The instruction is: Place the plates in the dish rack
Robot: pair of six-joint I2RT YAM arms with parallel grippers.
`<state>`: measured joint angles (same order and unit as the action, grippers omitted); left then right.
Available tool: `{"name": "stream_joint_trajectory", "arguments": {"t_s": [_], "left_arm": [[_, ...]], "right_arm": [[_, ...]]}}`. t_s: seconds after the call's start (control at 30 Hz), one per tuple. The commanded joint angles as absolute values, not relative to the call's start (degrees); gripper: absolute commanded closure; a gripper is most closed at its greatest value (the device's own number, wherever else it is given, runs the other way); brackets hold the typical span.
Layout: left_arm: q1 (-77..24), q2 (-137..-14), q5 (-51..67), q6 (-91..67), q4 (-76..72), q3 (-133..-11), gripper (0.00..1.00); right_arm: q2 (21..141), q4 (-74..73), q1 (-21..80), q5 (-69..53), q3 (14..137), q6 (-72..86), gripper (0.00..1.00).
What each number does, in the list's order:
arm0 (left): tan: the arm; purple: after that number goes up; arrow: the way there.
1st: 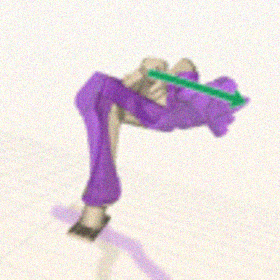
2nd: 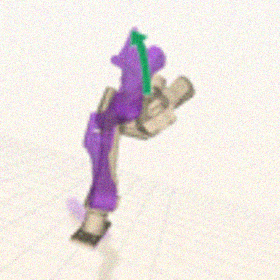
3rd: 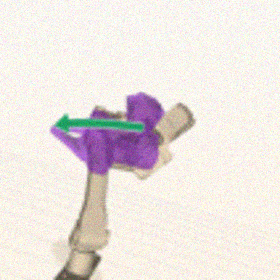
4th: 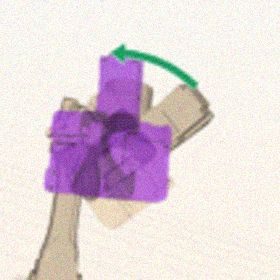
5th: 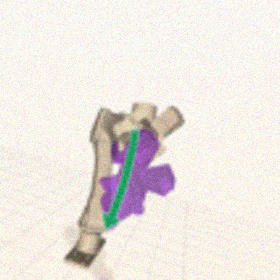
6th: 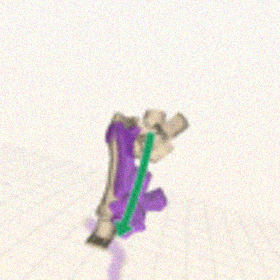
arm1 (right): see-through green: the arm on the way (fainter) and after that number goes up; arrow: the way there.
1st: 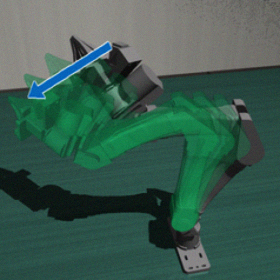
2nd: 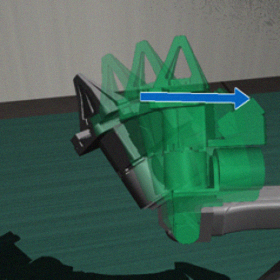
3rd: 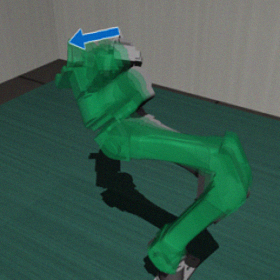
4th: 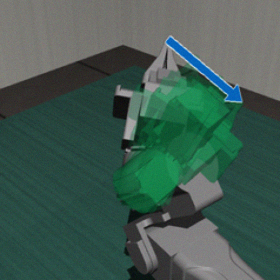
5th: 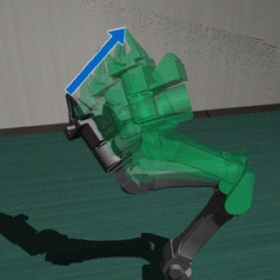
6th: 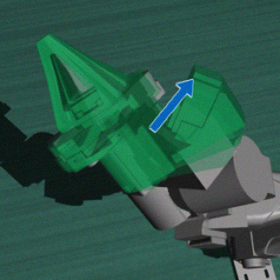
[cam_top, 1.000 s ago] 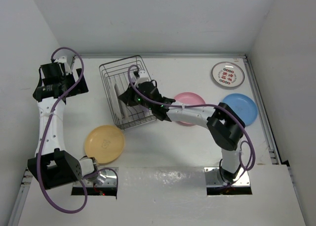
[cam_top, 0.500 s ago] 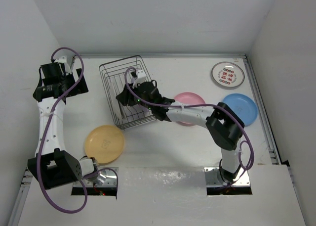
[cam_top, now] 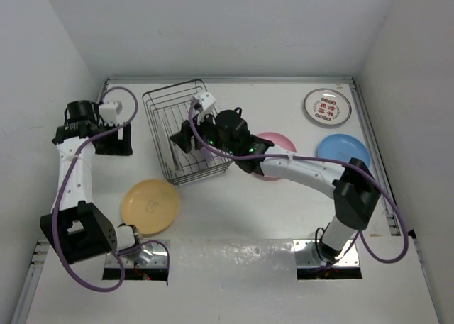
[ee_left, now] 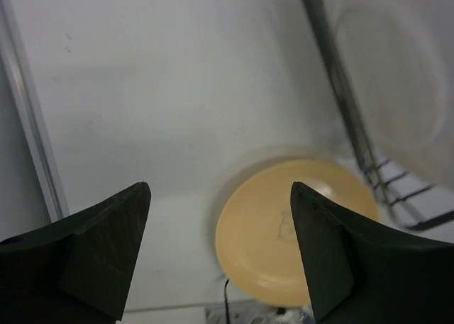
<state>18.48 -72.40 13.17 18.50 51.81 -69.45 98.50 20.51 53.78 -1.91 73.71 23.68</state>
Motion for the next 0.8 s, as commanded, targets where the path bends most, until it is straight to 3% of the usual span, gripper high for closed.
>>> {"name": "stream_joint_trajectory", "arguments": {"t_s": [0.0,0.07,0.2,0.33,0.43,0.57,0.77], "left_arm": [[21.71,-73.13,15.91,35.22,62.66,-63.91,0.23],[21.71,-72.08,12.67,40.31,62.41,-59.96,0.22],[21.71,-70.31,6.59,42.44,54.76,-48.54,0.09],[20.57,-70.84,10.46,44.3,54.15,-44.83,0.07],[20.13,-71.71,4.24,40.46,44.7,-40.44,0.07],[20.21,-74.35,-5.0,34.9,37.01,-38.5,0.14],[18.03,-74.27,-2.44,34.46,35.17,-37.45,0.26]], "right_arm": [[92.56,14.33,54.14,-2.03,69.8,12.75,0.39],[89.48,14.59,54.14,-0.8,66.9,11.78,0.39],[86.84,15.47,54.14,-0.09,62.05,10.46,0.38],[86.05,14.59,54.05,-0.09,61.26,10.02,0.37],[85.17,15.03,54.05,-0.09,60.03,10.37,0.37],[83.94,16.35,54.14,-0.09,58.45,10.55,0.37],[82.79,16.35,54.05,-0.09,57.48,10.46,0.38]]}}
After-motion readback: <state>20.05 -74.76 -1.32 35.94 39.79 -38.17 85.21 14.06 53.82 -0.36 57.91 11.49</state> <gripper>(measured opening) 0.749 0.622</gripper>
